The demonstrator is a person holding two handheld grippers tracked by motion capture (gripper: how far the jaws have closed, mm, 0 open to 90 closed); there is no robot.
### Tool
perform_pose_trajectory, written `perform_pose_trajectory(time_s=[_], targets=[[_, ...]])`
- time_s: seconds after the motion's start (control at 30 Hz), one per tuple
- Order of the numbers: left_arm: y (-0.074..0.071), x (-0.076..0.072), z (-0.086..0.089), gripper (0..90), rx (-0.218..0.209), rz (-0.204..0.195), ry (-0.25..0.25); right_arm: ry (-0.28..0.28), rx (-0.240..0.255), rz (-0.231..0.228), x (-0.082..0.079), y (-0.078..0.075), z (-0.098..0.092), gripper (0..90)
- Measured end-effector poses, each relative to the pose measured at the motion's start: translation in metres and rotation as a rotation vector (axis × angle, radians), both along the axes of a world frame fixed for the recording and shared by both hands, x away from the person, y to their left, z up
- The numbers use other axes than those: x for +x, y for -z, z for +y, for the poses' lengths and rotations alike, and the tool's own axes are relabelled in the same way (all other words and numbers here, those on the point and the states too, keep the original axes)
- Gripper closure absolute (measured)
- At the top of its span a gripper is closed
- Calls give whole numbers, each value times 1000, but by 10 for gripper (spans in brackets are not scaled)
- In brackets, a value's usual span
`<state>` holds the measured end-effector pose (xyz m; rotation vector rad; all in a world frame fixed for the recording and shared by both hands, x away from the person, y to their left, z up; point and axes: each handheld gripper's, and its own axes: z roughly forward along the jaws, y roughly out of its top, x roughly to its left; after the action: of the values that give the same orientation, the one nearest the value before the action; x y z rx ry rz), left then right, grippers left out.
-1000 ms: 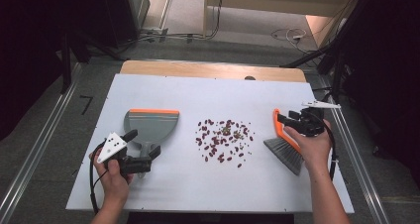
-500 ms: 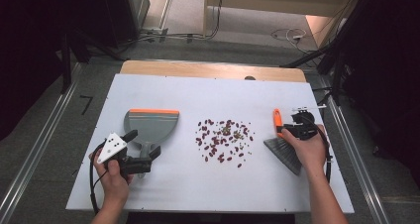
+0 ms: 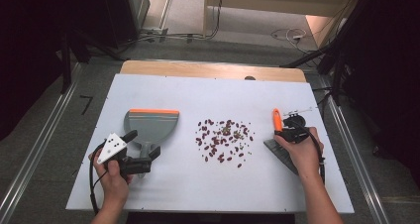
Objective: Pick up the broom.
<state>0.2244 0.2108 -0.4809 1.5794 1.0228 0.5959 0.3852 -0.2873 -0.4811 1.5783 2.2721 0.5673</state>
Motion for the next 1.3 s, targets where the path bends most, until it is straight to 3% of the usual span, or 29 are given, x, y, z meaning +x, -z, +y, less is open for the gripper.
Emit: perform_pose_trajectory(time_s=[0.13, 0.3, 0.43, 0.5, 0.63, 0.7, 0.83, 0.9, 1.3], targets=[[0, 0, -1, 0, 1, 1, 0, 21, 82, 15, 2, 1, -10, 660], [-1, -1, -2, 0, 0, -1, -1, 13, 82, 2, 1, 1, -10, 667], [-2, -1, -4, 0, 6, -9, 10, -8, 109, -13, 0, 2, -15, 672], [-2, -1, -5, 0, 12, -14, 17, -5, 152, -27, -3, 3, -19, 672], [-3, -1, -4, 0, 10, -16, 16, -11, 172, -74, -8, 2, -21, 673], [-3, -2, -4, 0, 10, -19, 14, -12, 204, -107, -12, 0, -25, 673], [-7, -6, -9, 0, 80, -52, 22, -33, 251, -214, -24, -6, -30, 675], [-9, -8, -13, 0, 79, -63, 37, -23, 241, -271, -30, -10, -30, 677], [-17, -11, -20, 0, 60, -86, 54, 13, 428, -559, -57, -30, -45, 685]])
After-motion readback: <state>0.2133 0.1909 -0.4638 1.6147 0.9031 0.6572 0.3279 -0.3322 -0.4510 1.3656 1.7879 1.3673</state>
